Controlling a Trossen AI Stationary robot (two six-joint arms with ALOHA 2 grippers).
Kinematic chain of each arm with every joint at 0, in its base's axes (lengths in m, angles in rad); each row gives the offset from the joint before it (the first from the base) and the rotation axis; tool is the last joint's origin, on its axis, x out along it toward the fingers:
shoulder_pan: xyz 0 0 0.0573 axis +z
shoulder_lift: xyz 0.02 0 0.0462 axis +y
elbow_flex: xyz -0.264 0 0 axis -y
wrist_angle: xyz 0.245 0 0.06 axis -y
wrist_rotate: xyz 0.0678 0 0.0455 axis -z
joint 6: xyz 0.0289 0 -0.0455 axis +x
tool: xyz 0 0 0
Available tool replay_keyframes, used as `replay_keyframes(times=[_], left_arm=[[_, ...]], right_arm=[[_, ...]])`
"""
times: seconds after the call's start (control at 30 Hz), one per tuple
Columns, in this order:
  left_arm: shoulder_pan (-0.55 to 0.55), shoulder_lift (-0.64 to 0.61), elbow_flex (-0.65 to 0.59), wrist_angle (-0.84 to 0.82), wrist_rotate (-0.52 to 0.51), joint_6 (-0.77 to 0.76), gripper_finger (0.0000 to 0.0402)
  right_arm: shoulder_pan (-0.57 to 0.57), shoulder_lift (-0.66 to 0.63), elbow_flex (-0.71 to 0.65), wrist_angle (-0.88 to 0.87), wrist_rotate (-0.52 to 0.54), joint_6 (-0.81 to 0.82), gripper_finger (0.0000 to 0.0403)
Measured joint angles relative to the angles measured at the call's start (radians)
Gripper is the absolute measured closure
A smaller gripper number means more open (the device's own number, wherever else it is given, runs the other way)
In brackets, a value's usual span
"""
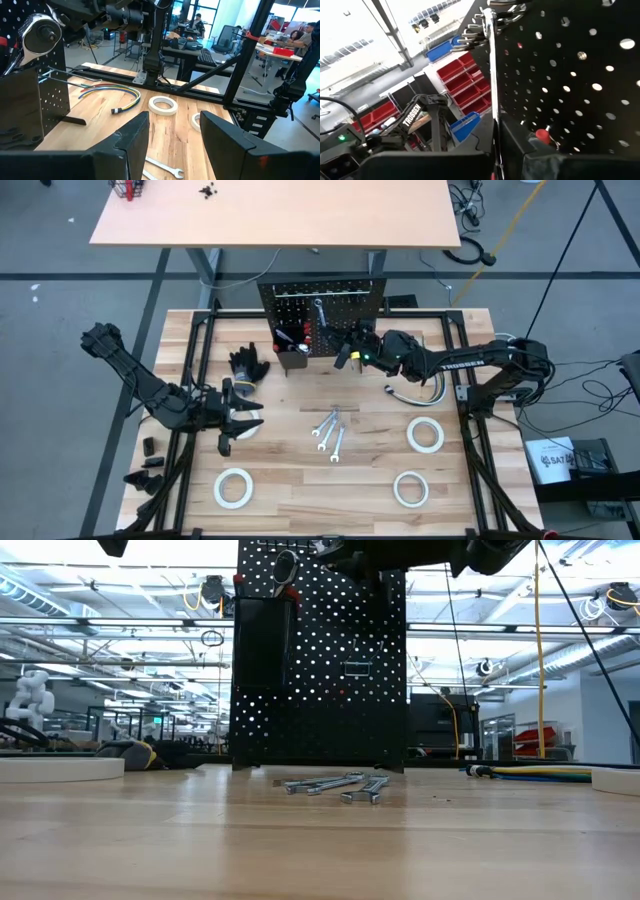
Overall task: Hang tools onto peg board
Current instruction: Hang the wrench on the peg board
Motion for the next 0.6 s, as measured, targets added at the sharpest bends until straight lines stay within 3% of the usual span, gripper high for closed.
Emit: replay_keyframes(times=[0.4, 0.6], left_arm=[[0.0, 0.0, 0.0, 0.0, 0.0, -0.001, 0.0224], [0.0, 0.0, 0.0, -0.001, 0.031, 0.0, 0.0224]], right_arm=[[-0.002, 0.002, -0.003, -0.129, 0.088, 0.006, 0.027], [-0.001, 0.001, -0.003, -0.179, 0.084, -0.049, 0.0225]])
